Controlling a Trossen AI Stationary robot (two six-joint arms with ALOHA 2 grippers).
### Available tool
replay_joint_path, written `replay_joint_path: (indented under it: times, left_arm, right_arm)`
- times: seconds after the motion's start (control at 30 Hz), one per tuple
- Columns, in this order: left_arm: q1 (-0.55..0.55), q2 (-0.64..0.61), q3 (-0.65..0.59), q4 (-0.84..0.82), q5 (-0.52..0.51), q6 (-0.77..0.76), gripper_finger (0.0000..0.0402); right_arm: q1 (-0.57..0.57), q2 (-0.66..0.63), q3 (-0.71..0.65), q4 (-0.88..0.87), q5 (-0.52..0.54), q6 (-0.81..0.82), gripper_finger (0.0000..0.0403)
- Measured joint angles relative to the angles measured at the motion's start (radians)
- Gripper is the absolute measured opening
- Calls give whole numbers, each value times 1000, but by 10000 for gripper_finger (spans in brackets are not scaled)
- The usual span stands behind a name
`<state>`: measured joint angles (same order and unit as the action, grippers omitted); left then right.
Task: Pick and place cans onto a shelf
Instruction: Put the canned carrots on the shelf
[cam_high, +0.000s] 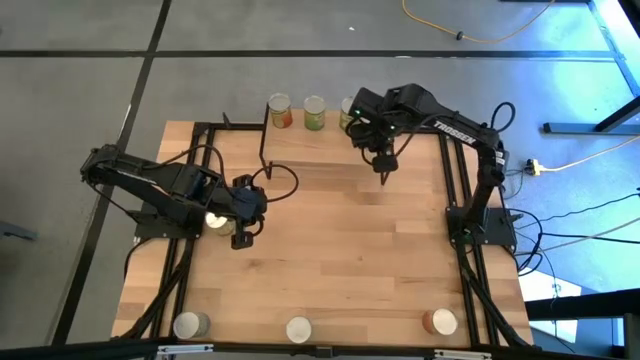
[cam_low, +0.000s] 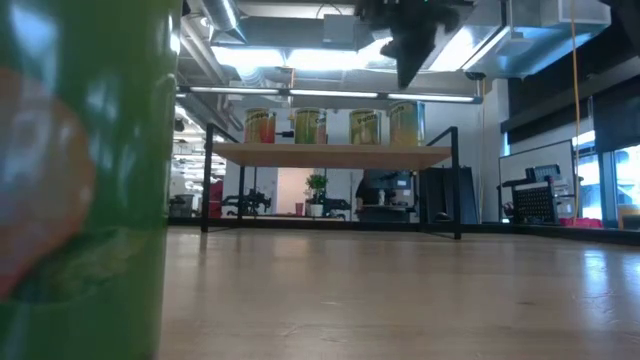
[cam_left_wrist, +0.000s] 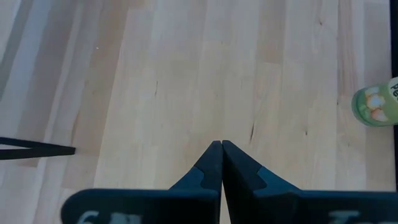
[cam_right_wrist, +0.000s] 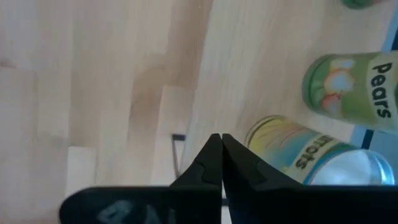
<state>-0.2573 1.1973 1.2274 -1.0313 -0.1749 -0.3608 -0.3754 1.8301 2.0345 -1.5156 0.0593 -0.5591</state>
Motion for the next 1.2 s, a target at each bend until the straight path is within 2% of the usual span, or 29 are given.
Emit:
replay_joint_path:
  times: [0.2, 0.37, 0.67, 0.8, 1.2]
  left_arm:
    - [0, 0, 0, 0, 0, -22, 0]
    - [0, 0, 0, 0, 0, -31, 0]
    - [0, 0, 0, 0, -48, -50, 0]
    - [0, 0, 0, 0, -76, -57, 0]
    - [0, 0, 0, 0, -79, -78, 0]
  right_arm:
    - [-50, 1, -75, 79, 11, -2, 2]
    - [-69, 1, -110, 105, 142, -7, 1]
    - [-115, 1, -127, 142, 148, -16, 0]
    - [-115, 1, -127, 151, 201, -25, 0]
    - [-138, 1, -127, 160, 238, -23, 0]
